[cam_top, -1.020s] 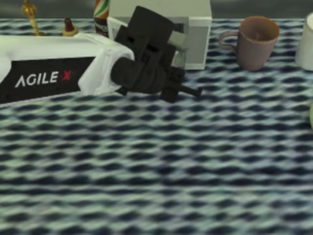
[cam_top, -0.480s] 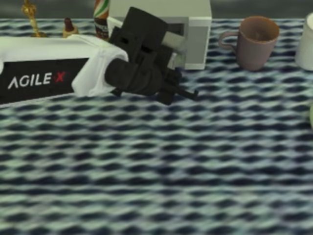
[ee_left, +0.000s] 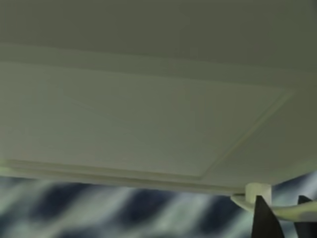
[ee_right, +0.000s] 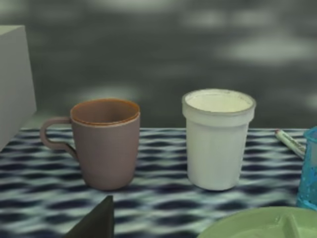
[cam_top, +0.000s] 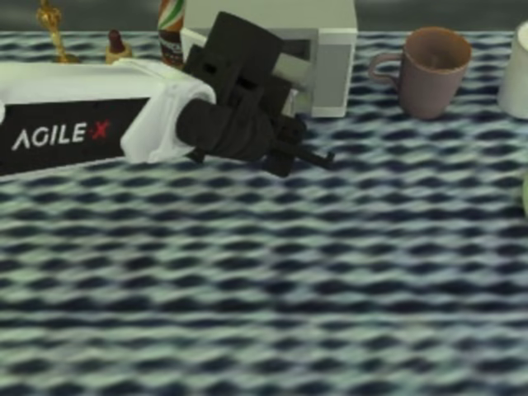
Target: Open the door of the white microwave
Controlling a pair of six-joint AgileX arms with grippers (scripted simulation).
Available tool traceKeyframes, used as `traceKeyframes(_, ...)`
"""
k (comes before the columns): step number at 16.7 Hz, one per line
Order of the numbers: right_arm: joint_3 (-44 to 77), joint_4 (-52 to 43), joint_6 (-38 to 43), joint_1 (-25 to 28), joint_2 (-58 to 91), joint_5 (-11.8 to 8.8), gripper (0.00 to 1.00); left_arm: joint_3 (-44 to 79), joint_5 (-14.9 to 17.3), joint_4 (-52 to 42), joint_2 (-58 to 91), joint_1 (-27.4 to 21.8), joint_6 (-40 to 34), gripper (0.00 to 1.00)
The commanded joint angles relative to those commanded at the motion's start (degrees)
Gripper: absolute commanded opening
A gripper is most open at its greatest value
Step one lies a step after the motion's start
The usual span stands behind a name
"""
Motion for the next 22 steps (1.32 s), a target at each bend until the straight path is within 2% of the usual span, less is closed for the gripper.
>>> traceKeyframes(12, 0.0, 0.0, 0.0, 0.0, 0.0, 0.0, 1.0, 0.0, 0.0, 0.0, 0.0, 0.0, 0.0, 0.0)
traceKeyframes(22, 0.0, 0.0, 0.0, 0.0, 0.0, 0.0, 1.0, -1.86, 2.36, 0.49, -1.36, 0.98, 2.74, 0.0)
